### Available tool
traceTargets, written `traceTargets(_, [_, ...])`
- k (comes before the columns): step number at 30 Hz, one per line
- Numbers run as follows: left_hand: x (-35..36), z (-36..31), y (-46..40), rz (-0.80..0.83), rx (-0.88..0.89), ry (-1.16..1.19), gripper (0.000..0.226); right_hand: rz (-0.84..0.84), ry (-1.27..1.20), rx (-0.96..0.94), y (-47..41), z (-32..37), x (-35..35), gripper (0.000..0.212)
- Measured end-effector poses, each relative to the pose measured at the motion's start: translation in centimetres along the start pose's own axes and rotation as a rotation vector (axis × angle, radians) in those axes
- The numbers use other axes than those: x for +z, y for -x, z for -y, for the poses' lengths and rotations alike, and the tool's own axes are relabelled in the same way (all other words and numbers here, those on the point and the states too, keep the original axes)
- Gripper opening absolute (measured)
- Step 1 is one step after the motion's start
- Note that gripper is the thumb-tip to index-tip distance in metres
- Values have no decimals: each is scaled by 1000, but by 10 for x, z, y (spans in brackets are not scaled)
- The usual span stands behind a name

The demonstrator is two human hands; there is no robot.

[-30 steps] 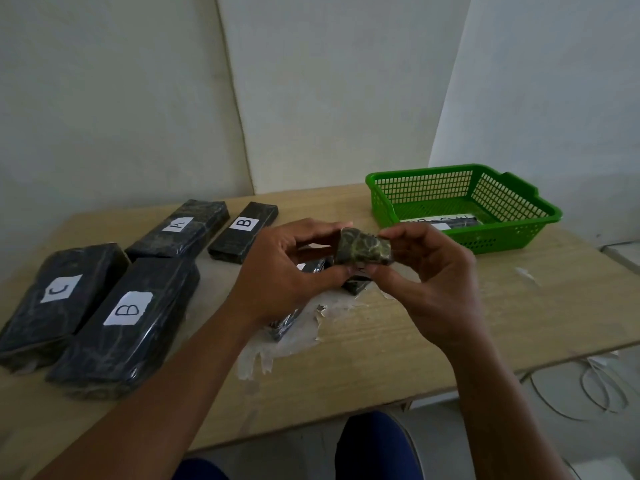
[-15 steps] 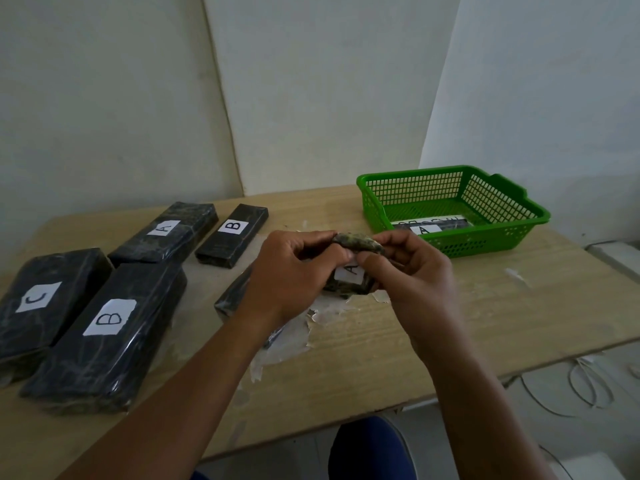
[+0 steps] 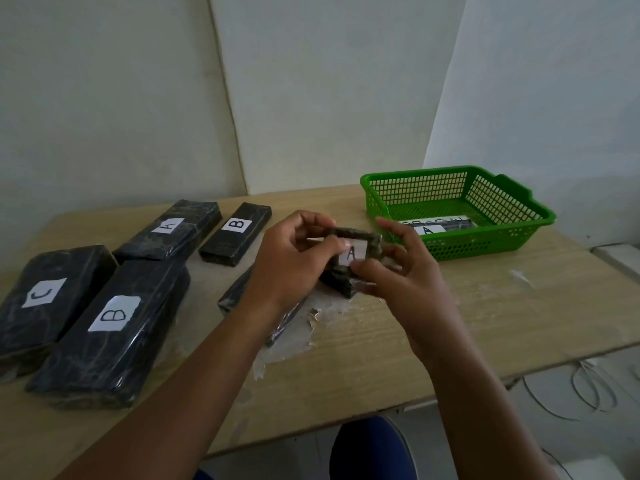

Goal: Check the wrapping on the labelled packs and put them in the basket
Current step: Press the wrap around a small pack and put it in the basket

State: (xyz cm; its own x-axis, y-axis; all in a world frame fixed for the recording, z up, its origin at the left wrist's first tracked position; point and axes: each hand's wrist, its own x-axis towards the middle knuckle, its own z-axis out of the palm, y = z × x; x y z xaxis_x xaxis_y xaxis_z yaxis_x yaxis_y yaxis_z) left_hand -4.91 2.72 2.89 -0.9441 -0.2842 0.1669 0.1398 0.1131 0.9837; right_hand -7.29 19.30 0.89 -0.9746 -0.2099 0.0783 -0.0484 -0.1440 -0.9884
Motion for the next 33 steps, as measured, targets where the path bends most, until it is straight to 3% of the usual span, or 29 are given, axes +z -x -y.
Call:
traceTargets(2, [-1,-1,-2,58,41,-49,21,40,161,-110,1,4,0,39])
traceTargets(5, [-1,-3,-2,65,69,-13,28,11,113,-160,3,12,6,16])
traceTargets(8, [1,-4,2,37,49,84,31,-100,62,-155,3,13,9,11])
traceTargets(12, [-6,-3,5,87,122,54,34,-87,93,-181,5,13,4,6])
traceTargets(15, [-12,-7,5,154,191,104,49,-29,83,-242,6,18,-1,15])
traceTargets(19, [-16,-11,5,98,261,37,37,13,58,-330,8,20,-2,36])
traceTargets(24, [-18,-14,6,125,328,27,39,2,145,-468,9,20,-1,37])
traceTargets(30, [-12,-15,10,7,445,-68,37,36,34,-419,8,23,3,36])
traceTargets(33, [-10,-15,10,-19,418,-50,34,16,71,-411,8,22,3,32])
